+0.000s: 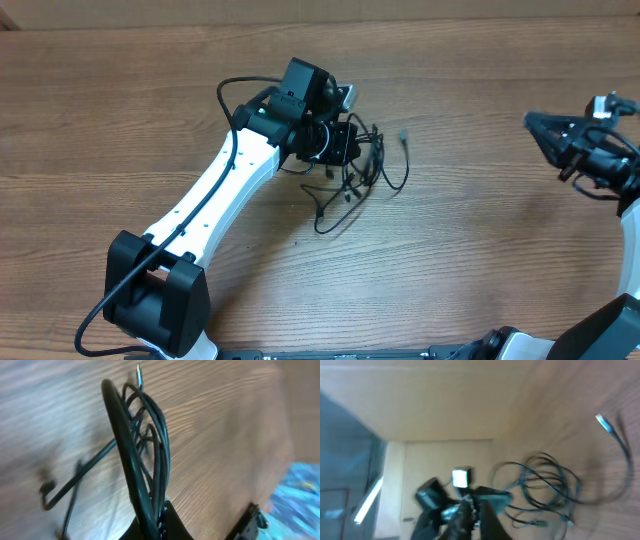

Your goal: Untangle cables

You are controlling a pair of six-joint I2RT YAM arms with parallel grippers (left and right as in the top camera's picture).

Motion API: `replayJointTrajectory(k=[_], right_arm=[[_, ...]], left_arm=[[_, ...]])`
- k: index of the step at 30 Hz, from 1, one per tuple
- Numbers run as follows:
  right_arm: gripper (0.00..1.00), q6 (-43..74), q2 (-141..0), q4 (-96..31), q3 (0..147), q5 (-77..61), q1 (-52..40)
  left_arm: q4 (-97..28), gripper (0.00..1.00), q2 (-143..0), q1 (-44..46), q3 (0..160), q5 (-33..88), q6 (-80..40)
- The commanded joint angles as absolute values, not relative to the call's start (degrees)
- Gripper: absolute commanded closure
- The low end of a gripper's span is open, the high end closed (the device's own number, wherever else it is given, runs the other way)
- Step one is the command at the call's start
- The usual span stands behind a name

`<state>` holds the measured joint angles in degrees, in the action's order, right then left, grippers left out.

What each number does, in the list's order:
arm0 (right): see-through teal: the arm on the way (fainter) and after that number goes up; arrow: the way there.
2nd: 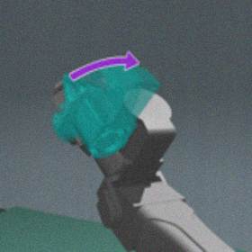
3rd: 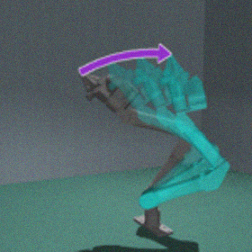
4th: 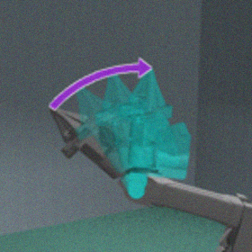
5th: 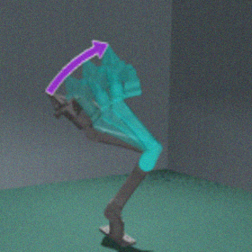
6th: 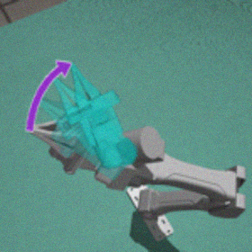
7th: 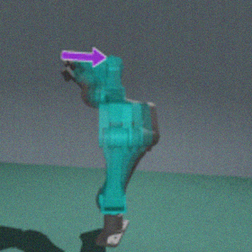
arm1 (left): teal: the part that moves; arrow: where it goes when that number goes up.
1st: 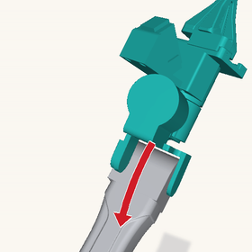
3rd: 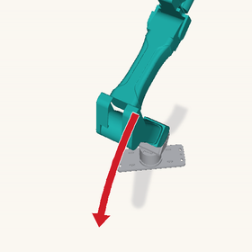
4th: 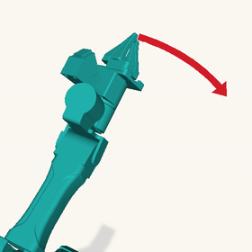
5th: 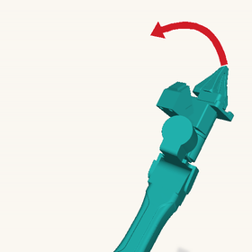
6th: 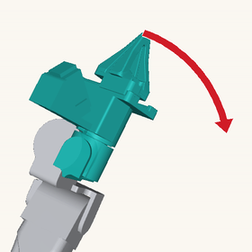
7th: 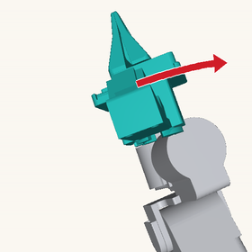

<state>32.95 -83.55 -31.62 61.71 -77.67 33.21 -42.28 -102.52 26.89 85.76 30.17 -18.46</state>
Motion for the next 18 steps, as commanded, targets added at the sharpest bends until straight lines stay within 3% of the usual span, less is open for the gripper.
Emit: replayJointTrajectory(k=[1,6,12,18], right_arm=[[0.81,25.0,-82.2,-37.6,61.9,-67.4,29.4],[0.57,23.4,-82.2,-42.1,61.9,-60.5,25.1],[0.47,22.3,-82.2,-41.9,61.9,-58.5,19.1],[0.45,22.2,-82.3,-38.4,61.9,-54.8,14.4]], left_arm=[[-36.1,0.96,-101.6,25.8,86.1,45.3,-13.0],[-25.6,0.96,-101.6,23.2,86.1,60.6,-17.5],[-17.5,0.96,-101.6,21.7,86.1,66.9,-25.4],[-17.2,0.96,-101.6,21.8,86.1,67.9,-26.5]])
